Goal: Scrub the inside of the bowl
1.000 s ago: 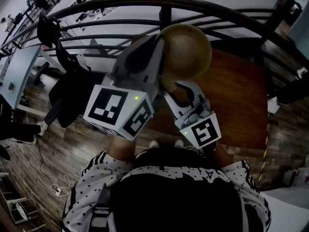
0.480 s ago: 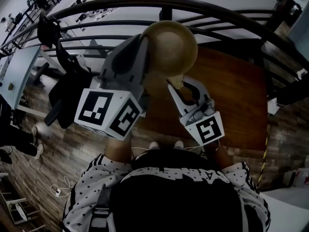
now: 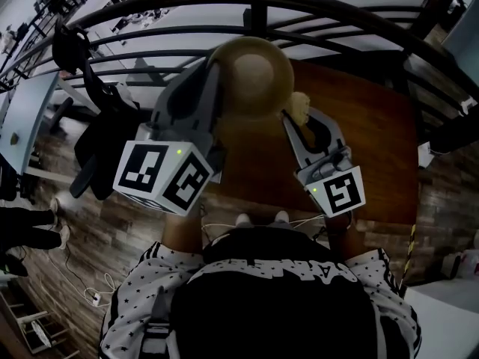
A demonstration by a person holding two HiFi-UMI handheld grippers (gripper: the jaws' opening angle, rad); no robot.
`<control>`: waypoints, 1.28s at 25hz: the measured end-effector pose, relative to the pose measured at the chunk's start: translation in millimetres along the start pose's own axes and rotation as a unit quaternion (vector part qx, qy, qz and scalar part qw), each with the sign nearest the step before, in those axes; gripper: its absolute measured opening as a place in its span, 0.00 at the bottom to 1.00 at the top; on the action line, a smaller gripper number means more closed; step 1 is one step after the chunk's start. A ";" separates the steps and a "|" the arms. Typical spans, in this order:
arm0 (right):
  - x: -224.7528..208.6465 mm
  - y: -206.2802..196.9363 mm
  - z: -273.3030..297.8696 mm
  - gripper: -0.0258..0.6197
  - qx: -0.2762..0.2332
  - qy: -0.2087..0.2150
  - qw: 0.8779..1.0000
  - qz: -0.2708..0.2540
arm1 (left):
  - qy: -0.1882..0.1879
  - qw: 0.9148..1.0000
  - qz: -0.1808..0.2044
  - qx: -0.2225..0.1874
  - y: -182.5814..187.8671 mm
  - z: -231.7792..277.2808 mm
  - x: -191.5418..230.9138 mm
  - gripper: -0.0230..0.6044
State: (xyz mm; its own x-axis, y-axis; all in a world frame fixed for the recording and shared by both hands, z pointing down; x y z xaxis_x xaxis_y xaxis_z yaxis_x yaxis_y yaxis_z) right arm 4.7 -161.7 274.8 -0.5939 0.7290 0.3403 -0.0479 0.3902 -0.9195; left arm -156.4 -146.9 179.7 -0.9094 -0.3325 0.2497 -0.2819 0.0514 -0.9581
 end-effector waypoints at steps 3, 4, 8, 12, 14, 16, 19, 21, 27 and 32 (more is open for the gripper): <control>-0.5 -0.6 2.6 0.13 0.008 -0.014 1.000 0.002 | -0.006 1.000 0.005 0.008 -4.8 -3.5 12.1 0.08; 0.0 -1.1 3.7 0.13 0.011 -0.018 1.000 0.000 | -0.009 1.000 0.007 0.013 -7.2 -4.2 16.0 0.08; 4.9 -7.0 12.5 0.13 0.025 -0.036 0.999 -0.001 | -0.027 0.999 -0.005 0.028 -20.6 -5.6 37.0 0.08; 6.4 -6.5 15.8 0.13 0.028 -0.062 0.998 -0.020 | -0.039 0.998 -0.020 0.044 -35.3 -7.8 56.1 0.08; 6.1 -3.5 13.0 0.13 0.032 -0.074 0.997 -0.020 | -0.046 0.997 -0.031 0.052 -43.5 -8.7 59.3 0.08; 7.7 -2.8 7.8 0.13 0.039 -0.084 0.996 -0.017 | -0.050 0.996 -0.038 0.061 -52.7 -9.8 60.7 0.08; 11.0 -10.0 -1.6 0.13 0.050 -0.088 0.995 -0.019 | -0.053 0.995 -0.042 0.079 -66.5 -9.6 61.8 0.08; 9.0 -14.3 -1.9 0.13 0.056 -0.091 0.994 -0.011 | -0.054 0.994 -0.041 0.088 -73.8 -4.4 62.5 0.08; -16.7 -33.3 -5.2 0.13 0.060 -0.096 0.994 0.012 | -0.054 0.990 -0.040 0.121 -103.5 25.8 54.7 0.08; -39.8 -59.3 -16.6 0.13 0.077 -0.095 0.992 0.024 | -0.050 0.985 -0.049 0.156 -140.7 50.1 45.3 0.08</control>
State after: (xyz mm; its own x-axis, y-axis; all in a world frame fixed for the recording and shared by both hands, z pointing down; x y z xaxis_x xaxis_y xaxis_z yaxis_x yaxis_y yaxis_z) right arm 44.5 -204.5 319.0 -0.7387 0.6192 0.2664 -0.1302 0.2568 -0.9577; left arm -142.5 -216.5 318.7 -0.8433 -0.4136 0.3432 -0.2454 -0.2718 -0.9306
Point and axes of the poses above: the fingertips, and each gripper's own axes: z forward along the fingers, x to its left, y out of its top, the point moved 5 cm from there along -z, backward along the fingers, and after that the axes turned 6 degrees about -z, right-handed, at the moved point
